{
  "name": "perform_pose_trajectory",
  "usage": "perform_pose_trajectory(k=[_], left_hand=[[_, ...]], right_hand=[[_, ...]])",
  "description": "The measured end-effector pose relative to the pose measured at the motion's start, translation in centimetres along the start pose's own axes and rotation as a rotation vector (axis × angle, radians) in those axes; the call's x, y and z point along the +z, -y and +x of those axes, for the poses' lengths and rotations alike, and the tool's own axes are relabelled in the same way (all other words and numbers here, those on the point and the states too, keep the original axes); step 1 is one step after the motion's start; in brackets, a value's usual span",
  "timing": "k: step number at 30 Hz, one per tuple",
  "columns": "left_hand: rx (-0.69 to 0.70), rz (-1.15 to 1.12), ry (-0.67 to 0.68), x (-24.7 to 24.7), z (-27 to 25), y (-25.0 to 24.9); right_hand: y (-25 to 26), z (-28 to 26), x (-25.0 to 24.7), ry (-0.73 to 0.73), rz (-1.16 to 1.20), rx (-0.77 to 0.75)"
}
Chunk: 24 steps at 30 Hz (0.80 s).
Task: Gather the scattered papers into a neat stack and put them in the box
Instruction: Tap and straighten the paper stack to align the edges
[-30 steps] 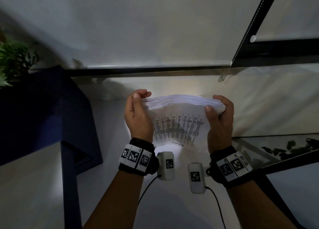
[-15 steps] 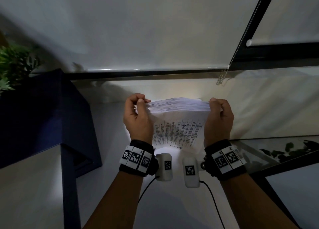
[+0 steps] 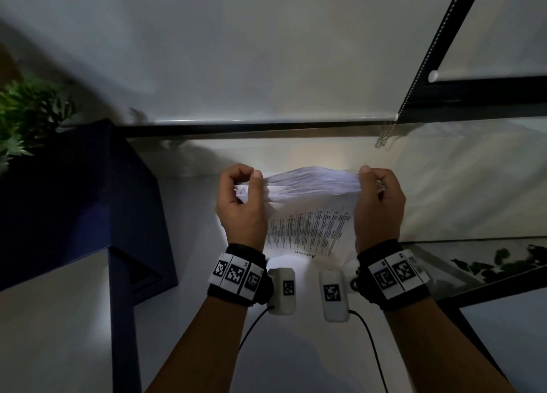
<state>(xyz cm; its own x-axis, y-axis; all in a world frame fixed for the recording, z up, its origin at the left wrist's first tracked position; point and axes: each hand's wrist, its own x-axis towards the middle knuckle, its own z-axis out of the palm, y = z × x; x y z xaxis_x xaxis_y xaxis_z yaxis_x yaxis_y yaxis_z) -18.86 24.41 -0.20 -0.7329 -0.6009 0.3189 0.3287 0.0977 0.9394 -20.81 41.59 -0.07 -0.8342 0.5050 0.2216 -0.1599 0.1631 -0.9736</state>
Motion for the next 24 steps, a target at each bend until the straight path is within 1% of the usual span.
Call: perform_pose_trajectory(k=[2, 4, 7, 9, 11, 13, 15, 16, 18, 20, 24], left_hand=[[0.004, -0.002, 0.004, 0.0, 0.1, -0.1], [-0.025, -0.075, 0.062, -0.3, 0.3, 0.2], [-0.056, -0.251, 0.274, -1.6, 0.4, 0.9], [-0.108, -0.263, 0.423, -2.4, 0.4, 1.5], [-0.186, -0.189, 0.509, -3.2, 0.3, 2.4], [-0.232, -0.004, 0.513, -3.7, 0.4, 3.1], [-0.21, 0.171, 0.484, -3.7, 0.5, 3.7], [-0.194, 0.217, 0.47, -3.5, 0.5, 3.8], [-0.173, 0.253, 0.442, -3.0, 0.4, 3.8], [-0.151, 0.27, 0.421, -2.2, 0.0, 3.7], [-0.118, 0.336, 0.429, -0.4, -1.2, 3.2]], right_hand=[[0.1, 0.0, 0.0, 0.007, 0.007, -0.009], [0.5, -0.1, -0.2, 0.056, 0.044, -0.035], [0.5, -0.5, -0.9, 0.216, 0.166, -0.042], [0.1, -0.5, -1.6, 0.327, 0.251, -0.052], [-0.7, -0.4, -2.3, 0.435, 0.298, -0.068], [-2.1, -0.2, -2.7, 0.499, 0.258, -0.074], [-3.4, 0.0, -3.0, 0.514, 0.16, -0.038], [-4.1, 0.1, -3.1, 0.5, 0.086, -0.031], [-5.5, 0.0, -3.1, 0.466, -0.087, -0.055], [-6.4, -0.4, -2.8, 0.446, -0.17, -0.047], [-5.9, -1.4, -1.5, 0.409, -0.089, -0.025]])
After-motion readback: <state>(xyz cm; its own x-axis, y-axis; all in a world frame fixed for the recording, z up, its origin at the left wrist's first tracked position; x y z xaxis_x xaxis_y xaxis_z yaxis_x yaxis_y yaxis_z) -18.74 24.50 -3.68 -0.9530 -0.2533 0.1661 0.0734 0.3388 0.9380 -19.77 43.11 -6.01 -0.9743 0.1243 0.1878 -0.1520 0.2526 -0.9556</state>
